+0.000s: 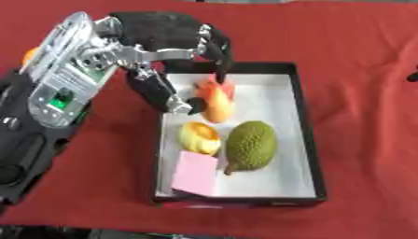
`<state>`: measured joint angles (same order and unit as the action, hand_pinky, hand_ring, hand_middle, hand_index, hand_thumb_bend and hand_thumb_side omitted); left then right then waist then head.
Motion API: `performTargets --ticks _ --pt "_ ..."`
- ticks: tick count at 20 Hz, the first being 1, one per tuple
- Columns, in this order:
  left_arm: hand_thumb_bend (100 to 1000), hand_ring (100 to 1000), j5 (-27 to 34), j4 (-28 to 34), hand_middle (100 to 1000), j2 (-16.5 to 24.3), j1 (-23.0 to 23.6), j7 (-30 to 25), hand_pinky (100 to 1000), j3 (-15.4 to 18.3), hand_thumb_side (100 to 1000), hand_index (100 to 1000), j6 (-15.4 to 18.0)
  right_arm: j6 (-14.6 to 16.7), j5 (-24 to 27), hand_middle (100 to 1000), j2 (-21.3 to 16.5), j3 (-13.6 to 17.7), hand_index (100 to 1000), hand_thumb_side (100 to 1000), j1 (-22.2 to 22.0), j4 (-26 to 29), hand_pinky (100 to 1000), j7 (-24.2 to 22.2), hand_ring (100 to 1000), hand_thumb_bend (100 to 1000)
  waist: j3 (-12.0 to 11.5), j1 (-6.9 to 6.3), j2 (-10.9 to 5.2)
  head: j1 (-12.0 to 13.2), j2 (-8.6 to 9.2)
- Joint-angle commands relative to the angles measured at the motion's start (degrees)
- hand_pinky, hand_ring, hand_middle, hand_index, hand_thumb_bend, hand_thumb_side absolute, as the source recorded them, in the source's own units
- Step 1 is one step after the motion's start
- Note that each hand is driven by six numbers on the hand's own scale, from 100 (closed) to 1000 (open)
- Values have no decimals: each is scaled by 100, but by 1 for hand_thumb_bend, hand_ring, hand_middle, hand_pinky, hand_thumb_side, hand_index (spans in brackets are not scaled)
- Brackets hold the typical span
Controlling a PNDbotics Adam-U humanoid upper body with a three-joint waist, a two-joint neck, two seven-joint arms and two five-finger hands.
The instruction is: Pick up objects on the table and place them in the box.
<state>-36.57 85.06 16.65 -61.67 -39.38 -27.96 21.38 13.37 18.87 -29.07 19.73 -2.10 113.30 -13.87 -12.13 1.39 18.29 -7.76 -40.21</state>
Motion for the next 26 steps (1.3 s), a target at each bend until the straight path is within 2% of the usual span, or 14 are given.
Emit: performTargets --ticks 1,3,4,5,7,10,14,16,19,21,22,26 --pt "283 794 -66 -27 787 37 -55 56 815 165 628 905 58 7 3 632 -178 65 858 523 -9 129 976 -5 643 100 -12 5 -150 -24 12" --pt "271 791 -12 47 784 97 13 139 814 300 595 898 16 2 -4 633 -173 71 858 523 -17 129 976 3 643 100 -23 4 -153 -44 9" --pt "251 787 39 131 781 151 52 202 813 400 524 890 -31 1 -3 633 -173 78 858 523 -22 129 976 12 643 100 -33 2 -156 -58 7" --pt "244 786 105 241 779 220 89 273 812 500 490 887 -90 0 2 633 -176 84 858 523 -26 129 976 22 643 100 -41 0 -158 -67 6" --pt "229 778 253 488 767 425 168 424 808 722 332 865 -230 10 14 633 -194 100 858 523 -42 129 975 44 644 100 -75 -12 -167 -120 3" --pt "268 777 448 890 762 814 377 672 809 1118 241 853 -474 31 8 633 -204 146 858 523 -102 129 975 86 644 100 -169 -32 -175 -261 14" --pt "254 781 469 1181 764 1363 795 949 813 1645 250 855 -797 66 -58 633 -196 210 858 523 -183 129 975 151 644 100 -274 -53 -164 -431 28" --pt "269 785 490 1207 766 1639 1051 1054 817 1912 231 857 -955 90 -85 634 -189 227 858 523 -209 129 974 178 644 100 -305 -49 -162 -472 28" --pt "289 793 453 1052 769 2043 1322 1109 823 2279 250 858 -1139 116 -101 634 -187 230 858 523 -224 129 974 201 644 100 -320 -42 -164 -476 44" --pt "281 795 491 820 769 2310 1389 1017 825 2423 275 857 -1195 118 -102 634 -186 221 857 523 -219 129 974 203 644 100 -308 -37 -165 -434 56" --pt "305 803 533 692 774 2443 1398 972 830 2463 288 856 -1189 116 -101 634 -184 214 857 523 -212 129 974 199 644 100 -295 -33 -164 -409 67" --pt "328 814 670 143 779 2990 1345 672 836 2518 352 858 -1218 107 -103 633 -166 183 857 523 -179 129 974 171 643 100 -215 -17 -155 -305 101"
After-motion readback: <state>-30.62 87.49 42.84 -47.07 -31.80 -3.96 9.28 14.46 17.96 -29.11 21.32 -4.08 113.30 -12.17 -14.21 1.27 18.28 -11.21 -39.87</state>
